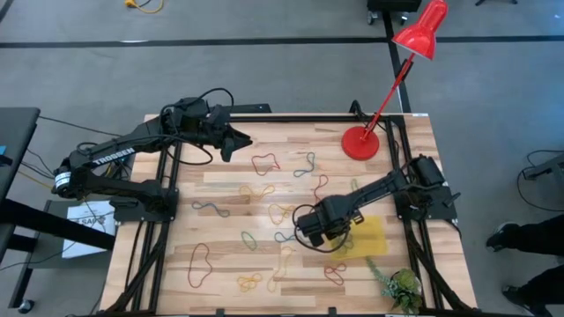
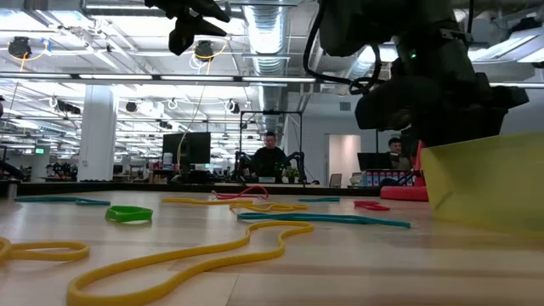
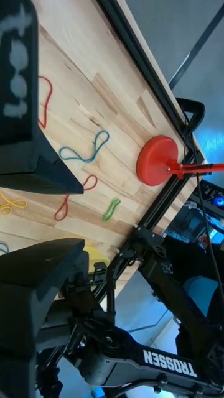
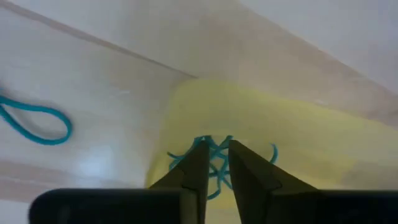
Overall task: Pick and place items into bin
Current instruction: Put the blue rubber band into the yellow bin
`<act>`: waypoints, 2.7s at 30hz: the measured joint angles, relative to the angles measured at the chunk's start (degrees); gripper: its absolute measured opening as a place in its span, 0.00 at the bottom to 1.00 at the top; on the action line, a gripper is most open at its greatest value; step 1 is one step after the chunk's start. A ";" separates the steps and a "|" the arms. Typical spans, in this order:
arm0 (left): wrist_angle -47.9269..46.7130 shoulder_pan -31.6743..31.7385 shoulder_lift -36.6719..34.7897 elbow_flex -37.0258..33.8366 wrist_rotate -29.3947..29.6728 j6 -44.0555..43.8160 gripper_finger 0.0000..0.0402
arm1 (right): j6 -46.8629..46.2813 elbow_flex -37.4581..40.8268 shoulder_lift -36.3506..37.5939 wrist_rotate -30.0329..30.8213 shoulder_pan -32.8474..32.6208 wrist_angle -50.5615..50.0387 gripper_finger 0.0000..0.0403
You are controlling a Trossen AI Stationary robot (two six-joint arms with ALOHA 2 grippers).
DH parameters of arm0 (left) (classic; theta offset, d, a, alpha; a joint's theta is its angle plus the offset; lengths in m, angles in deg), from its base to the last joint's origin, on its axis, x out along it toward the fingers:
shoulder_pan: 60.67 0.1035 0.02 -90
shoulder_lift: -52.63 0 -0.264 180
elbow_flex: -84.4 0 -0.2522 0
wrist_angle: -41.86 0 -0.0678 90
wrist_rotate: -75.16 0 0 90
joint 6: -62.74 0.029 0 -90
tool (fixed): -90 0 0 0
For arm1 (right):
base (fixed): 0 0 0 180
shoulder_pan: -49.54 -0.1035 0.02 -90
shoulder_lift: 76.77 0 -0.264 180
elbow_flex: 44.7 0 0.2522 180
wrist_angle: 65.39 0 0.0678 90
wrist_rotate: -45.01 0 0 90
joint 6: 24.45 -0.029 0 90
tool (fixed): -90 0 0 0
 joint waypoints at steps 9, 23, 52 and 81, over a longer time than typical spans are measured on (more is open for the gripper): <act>-0.02 0.00 0.01 0.00 0.18 0.00 0.28 | 1.35 -0.02 0.44 -4.32 -0.10 -0.23 0.19; 0.61 0.00 0.01 0.02 0.51 -0.02 0.28 | 1.34 -1.89 11.17 0.22 0.87 -1.26 0.20; 0.72 0.02 0.01 0.02 0.90 -0.02 0.28 | 24.66 -1.86 10.47 16.75 28.58 9.70 0.20; 0.83 0.07 0.01 0.04 2.18 -1.38 0.28 | 26.32 -1.89 -2.82 22.65 33.79 17.84 0.20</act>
